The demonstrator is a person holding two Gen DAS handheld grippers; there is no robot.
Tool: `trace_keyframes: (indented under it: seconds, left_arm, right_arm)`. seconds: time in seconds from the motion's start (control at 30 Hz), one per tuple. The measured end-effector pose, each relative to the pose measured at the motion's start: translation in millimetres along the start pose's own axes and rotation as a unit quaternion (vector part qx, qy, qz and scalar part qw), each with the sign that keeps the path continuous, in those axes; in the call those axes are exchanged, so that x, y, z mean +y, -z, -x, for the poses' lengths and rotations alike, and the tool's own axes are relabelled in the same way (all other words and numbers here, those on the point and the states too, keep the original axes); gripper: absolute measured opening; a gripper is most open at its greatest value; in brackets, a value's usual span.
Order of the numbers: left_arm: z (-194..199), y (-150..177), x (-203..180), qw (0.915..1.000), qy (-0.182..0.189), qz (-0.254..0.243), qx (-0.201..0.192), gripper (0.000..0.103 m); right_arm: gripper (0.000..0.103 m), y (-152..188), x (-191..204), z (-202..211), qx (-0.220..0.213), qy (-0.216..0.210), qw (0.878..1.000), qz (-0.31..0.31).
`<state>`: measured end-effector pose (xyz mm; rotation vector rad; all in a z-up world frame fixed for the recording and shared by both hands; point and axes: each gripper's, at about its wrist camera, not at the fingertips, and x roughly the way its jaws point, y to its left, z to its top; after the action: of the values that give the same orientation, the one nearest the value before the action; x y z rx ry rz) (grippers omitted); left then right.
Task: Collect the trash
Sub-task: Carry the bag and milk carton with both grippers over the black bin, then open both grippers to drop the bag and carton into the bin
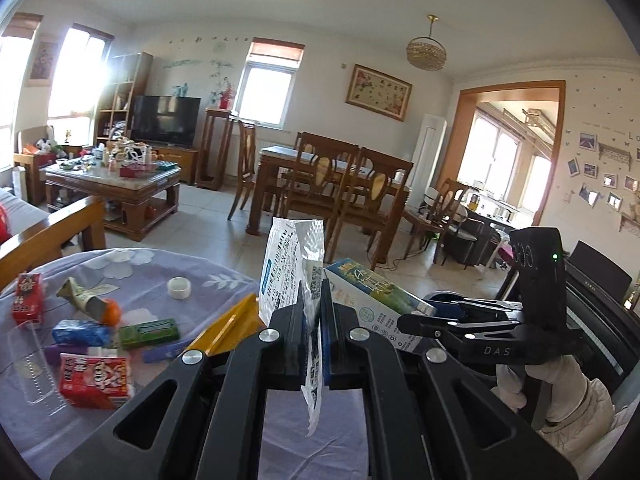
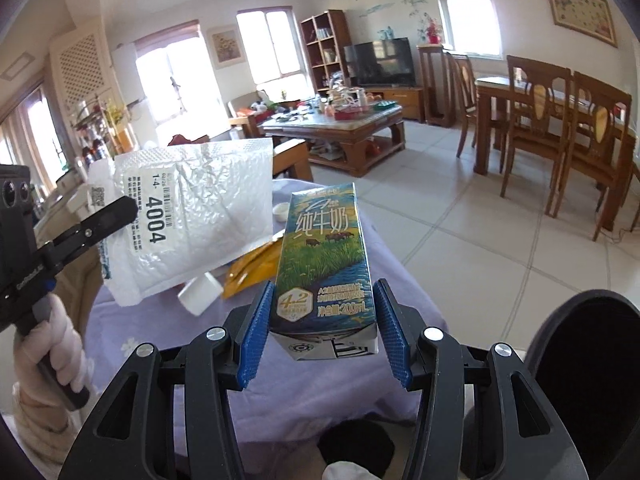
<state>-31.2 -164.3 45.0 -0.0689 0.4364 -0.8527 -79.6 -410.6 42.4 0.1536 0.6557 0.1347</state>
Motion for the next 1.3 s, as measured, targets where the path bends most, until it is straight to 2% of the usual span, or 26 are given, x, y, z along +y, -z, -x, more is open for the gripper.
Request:
trace_keyframes:
  seconds: [0.17, 0.37, 0.6, 0.73, 0.97, 1.3]
  left_arm:
    - [-32, 1, -40, 0.9982, 0.054, -0.025, 0.009, 0.006]
    - [-72, 6, -90, 0.9918, 0.118, -0.044, 0.024, 0.006]
    - [-111, 16, -145, 0.9782, 0.193, -0.064, 0.039, 0.006]
    - [-134, 29, -172, 0.9692, 0.222, -0.086, 0.062, 0.006]
    - [-172, 53, -194, 0.9598, 0.23, -0.1, 0.126, 0.006]
    - [-209, 75, -206, 0.9488, 0.214, -0.116, 0.202, 0.007]
  right_arm:
    - [0.051, 22, -49, 36, -0.01, 0.037, 0.999, -0.03]
    - [0.051, 52, -111, 81, -0.019, 0.084, 0.994, -0.072]
    - [0.05, 87, -181, 122, -0.016, 0.137, 0.983, -0.123]
    - [0.049, 108, -206, 129, 0.001, 0.17, 0.976, -0.136]
    - [0.049, 133, -233, 115, 0.043, 0.189, 0.97, -0.149]
    - [0.049, 143, -241, 78, 0.101, 0.193, 0.964, -0.153]
